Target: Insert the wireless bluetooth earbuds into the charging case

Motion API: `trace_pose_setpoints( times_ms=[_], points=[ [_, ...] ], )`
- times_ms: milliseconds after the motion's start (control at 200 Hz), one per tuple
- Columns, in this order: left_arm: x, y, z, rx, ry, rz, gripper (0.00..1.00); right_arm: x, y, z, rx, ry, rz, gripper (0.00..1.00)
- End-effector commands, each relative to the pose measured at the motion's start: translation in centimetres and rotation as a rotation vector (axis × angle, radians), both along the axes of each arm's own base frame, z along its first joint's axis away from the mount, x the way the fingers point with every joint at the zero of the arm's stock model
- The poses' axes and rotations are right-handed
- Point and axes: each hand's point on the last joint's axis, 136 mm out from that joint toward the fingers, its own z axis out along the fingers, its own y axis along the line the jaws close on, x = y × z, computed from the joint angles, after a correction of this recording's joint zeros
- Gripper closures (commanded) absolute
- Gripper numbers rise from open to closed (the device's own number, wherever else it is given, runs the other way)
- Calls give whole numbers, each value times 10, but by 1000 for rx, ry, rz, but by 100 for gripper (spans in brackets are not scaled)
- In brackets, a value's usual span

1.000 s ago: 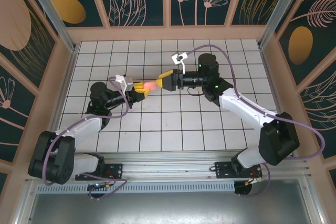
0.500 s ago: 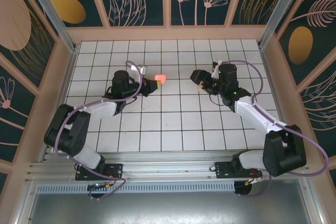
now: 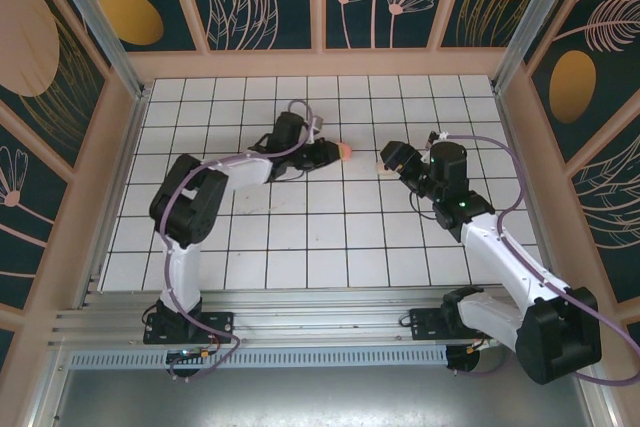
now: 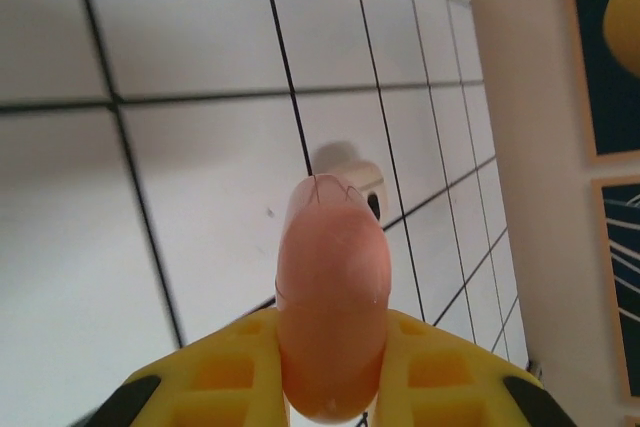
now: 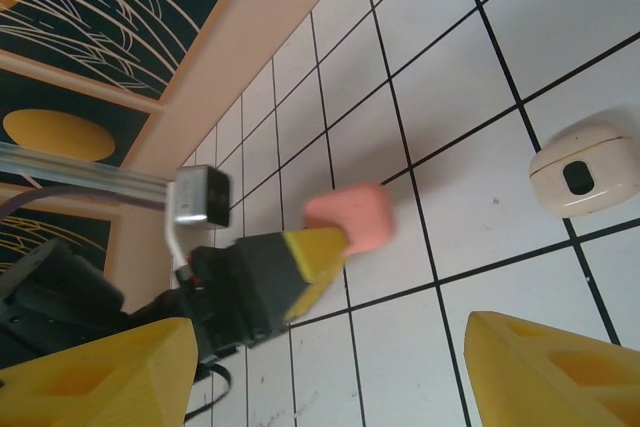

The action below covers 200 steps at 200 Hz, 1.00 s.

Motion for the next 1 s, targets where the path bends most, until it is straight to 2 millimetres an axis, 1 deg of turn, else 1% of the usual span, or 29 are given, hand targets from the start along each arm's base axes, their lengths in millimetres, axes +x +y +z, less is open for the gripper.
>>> trace_pose_setpoints(
  times_ms=[0,85,205,275,350,495,576,681,736,811,886,996],
  points=[
    [-14,-21,-22,12,145,-9,97,0,-4,-1,-2,2,-25,29],
    [-16,-29,-34,25,185,-1,97,-3,-4,-3,-2,7,-22,28],
    [-19,-46,-43,32,220,-9,95,-5,-4,-5,8,5,-25,29],
    [-18,-52,-48,43,236,-8,94,-5,-3,-7,16,4,-21,29],
    [-14,-54,-52,50,245,14,93,-5,-2,-7,24,3,-13,29],
    [-6,-55,-53,61,237,43,90,-6,-2,-7,20,0,-15,30],
    [-4,-56,-56,65,242,49,88,-6,-2,-7,24,1,-13,30],
    [-6,-54,-62,94,257,43,78,-7,-2,-9,22,9,-13,29],
    [-6,-50,-62,114,253,50,71,-8,-3,-8,17,5,-13,29],
    [-7,-44,-61,139,246,65,57,-9,-5,-8,9,5,-19,28],
    [-7,-38,-56,165,223,75,49,-9,-7,-9,2,7,-28,26],
    [-7,-27,-42,214,170,87,41,-9,-9,-10,-7,3,-36,25]
  ],
)
